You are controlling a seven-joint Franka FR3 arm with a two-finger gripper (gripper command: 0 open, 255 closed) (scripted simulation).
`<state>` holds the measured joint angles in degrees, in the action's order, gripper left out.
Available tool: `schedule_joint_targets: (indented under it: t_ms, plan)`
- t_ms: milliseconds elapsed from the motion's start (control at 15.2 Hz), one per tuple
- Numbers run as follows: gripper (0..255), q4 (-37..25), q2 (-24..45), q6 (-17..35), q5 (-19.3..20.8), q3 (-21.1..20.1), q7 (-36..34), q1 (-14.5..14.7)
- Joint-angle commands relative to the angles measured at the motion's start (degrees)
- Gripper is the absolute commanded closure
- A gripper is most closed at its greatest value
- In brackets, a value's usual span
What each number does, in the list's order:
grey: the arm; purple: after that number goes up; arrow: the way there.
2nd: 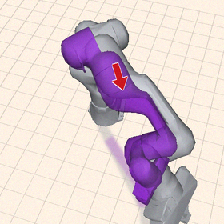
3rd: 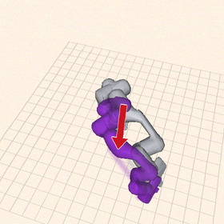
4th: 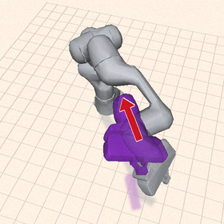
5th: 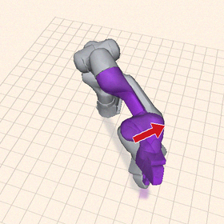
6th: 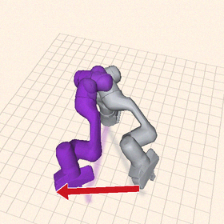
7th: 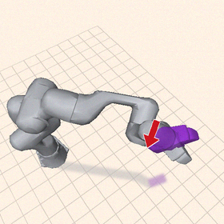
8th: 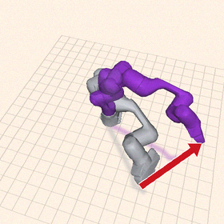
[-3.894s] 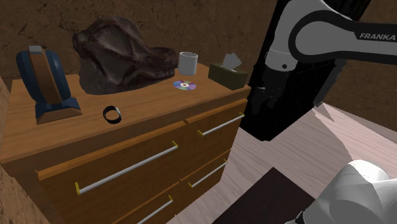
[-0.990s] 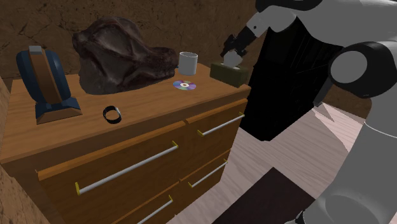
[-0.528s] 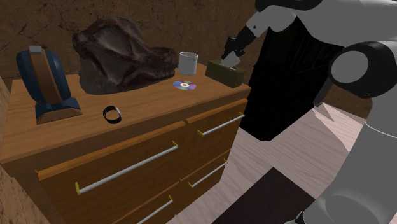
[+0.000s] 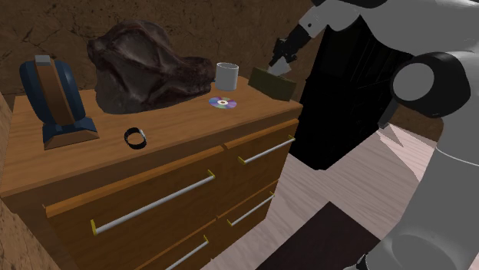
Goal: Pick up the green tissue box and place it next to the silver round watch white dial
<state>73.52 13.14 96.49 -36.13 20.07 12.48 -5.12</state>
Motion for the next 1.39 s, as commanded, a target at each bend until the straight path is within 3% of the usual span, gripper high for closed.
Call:
schedule_joint_targets:
  t_ms: [0,858,1056,1320]
  plan:
    - [255,-2.3,0.6,-1.6,-0.1,0.0,-0.8,-0.3]
    - [255,-25.1,9.3,-14.7,-4.0,-0.2,-7.0,-5.4]
    - [255,-14.7,2.5,-9.3,-0.2,-0.5,-8.4,0.6]
    - [255,-5.5,-4.0,-3.6,3.9,-2.1,-12.1,6.5]
